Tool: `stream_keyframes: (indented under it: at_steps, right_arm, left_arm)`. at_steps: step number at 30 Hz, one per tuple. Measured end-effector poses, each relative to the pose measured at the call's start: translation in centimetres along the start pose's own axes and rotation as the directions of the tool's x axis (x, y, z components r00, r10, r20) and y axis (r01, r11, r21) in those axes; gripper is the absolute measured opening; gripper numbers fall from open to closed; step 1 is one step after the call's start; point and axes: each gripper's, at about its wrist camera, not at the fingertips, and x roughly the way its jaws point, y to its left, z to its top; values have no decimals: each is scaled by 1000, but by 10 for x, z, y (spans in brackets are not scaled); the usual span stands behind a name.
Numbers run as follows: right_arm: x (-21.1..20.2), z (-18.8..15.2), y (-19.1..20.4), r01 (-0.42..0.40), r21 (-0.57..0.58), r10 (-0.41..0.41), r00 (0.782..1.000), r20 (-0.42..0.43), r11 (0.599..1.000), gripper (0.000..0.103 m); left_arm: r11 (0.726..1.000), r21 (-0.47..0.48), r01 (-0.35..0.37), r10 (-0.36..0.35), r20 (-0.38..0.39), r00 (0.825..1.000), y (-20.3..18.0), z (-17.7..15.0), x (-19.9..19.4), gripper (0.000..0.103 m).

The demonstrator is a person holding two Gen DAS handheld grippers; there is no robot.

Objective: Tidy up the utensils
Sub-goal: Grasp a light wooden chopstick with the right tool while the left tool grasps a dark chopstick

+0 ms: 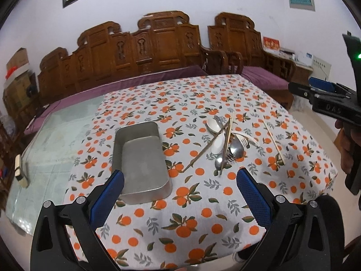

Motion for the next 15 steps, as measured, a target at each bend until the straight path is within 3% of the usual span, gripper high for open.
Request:
stream_keyframes:
  at_steps: [6, 15]
  right_arm:
    - [38, -29, -27, 15, 9, -14, 996, -86, 1000, 85]
    - [101, -84, -54, -19, 70, 38, 959, -280, 997, 55]
  left_arm:
    - [999, 6, 38, -37, -32, 999, -5, 9, 27, 97]
    - [992, 26, 126, -124, -65, 990, -24, 17, 67, 97]
